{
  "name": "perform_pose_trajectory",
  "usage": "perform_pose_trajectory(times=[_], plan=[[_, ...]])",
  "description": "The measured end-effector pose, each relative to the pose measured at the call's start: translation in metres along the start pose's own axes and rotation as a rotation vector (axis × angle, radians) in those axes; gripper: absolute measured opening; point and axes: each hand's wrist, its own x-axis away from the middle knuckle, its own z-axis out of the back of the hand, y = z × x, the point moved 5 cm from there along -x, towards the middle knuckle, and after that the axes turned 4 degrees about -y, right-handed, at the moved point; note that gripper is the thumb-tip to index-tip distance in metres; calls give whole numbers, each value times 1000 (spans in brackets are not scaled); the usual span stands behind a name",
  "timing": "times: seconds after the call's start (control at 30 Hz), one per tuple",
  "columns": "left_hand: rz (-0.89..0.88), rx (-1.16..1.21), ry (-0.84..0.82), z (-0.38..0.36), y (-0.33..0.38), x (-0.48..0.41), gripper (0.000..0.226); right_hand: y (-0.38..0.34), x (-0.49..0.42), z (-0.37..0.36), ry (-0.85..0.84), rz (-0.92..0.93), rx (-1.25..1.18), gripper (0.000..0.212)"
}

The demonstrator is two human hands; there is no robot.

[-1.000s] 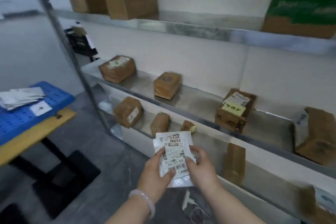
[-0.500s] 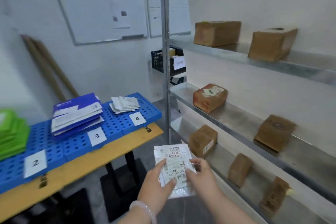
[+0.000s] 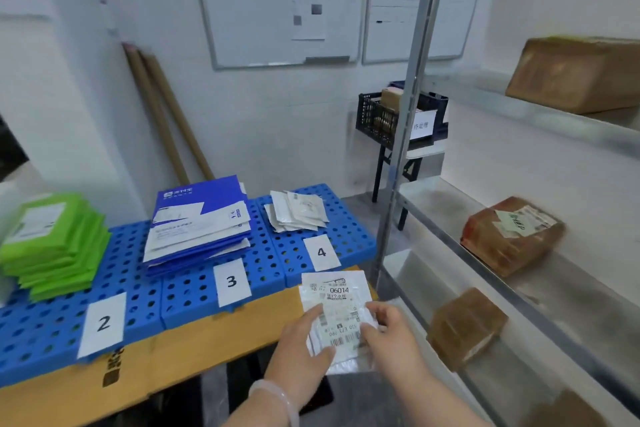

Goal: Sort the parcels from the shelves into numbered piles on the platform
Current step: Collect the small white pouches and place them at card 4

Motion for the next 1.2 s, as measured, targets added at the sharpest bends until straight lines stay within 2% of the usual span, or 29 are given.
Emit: perform_pose_trajectory(times=[0.33, 0.6, 0.8, 0.93, 1.07, 1.2], plan=[[78, -65, 123, 25, 24, -165, 55, -45, -194, -3, -143, 17, 32, 31], [143, -121, 104, 57, 0, -279, 55, -56, -312, -42, -194, -8, 132, 30], [115, -238, 86, 89, -15, -358, 53, -71, -378, -72, -170, -49, 114, 39], [118, -332, 116, 99, -17, -399, 53, -71, -416, -86, -207, -53, 190, 50], [166, -473, 95, 93, -23, -429, 58, -65, -442, -97, -297, -49, 321, 59], [271, -582, 33, 81, -37, -443, 59, -60, -453, -109, -516, -2, 457, 52]])
